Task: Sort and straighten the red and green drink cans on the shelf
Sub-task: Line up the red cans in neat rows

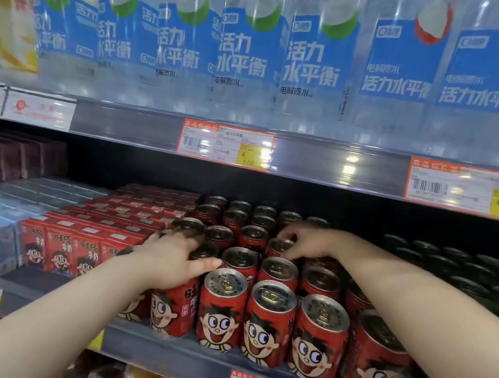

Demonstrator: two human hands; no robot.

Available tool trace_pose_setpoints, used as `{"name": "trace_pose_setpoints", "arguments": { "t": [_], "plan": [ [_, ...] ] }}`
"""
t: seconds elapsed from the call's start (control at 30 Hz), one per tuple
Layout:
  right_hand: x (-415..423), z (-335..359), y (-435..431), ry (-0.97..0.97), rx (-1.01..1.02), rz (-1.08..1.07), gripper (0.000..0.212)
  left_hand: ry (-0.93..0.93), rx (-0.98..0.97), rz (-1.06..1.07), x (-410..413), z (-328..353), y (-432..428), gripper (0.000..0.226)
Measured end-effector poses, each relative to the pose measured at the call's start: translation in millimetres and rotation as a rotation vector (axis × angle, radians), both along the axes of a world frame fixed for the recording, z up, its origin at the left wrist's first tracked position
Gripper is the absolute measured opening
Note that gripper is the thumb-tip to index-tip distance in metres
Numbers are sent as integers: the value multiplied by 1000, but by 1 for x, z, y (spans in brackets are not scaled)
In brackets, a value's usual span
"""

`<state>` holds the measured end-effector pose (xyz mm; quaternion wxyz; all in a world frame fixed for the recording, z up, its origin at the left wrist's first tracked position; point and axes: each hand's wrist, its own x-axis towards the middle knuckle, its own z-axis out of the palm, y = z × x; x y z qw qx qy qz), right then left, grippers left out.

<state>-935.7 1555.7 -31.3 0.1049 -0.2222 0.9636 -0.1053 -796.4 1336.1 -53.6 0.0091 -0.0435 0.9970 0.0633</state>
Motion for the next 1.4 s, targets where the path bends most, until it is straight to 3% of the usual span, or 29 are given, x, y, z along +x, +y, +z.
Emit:
{"name": "trace_pose_setpoints", "arguments": {
  "t": [0.13,0.23,0.43,0.7,0.83,0.93,1.03,1.17,1.4],
  "plan": [
    [2,10,-5,-41,7,24,57,-11,-8,-1,-3,-6,-1,77],
    [-1,13,-21,-13,-149,38,43,-21,-22,-9,-5,-8,-4,77],
    [-5,-13,-57,90,-50,36,60,-21,-40,-18,-7,-10,-6,77],
    [-9,0,-50,-25,41,113,60,-9,-37,-27,-7,-11,-8,78],
    [-3,8,-47,-69,26,110,49,-7,-35,-29,-7,-11,-6,78],
    [1,5,-54,1,-51,104,39,-2,-41,-38,-7,-11,-8,80],
    [11,-6,-70,56,-139,147,43,-3,-52,-41,-8,-12,-8,80],
    [18,-13,-84,27,-53,250,41,-1,-57,-46,-8,-11,-8,78],
    [21,-12,-76,39,-73,235,42,15,-27,-37,-7,-10,-7,77]
  ]
}}
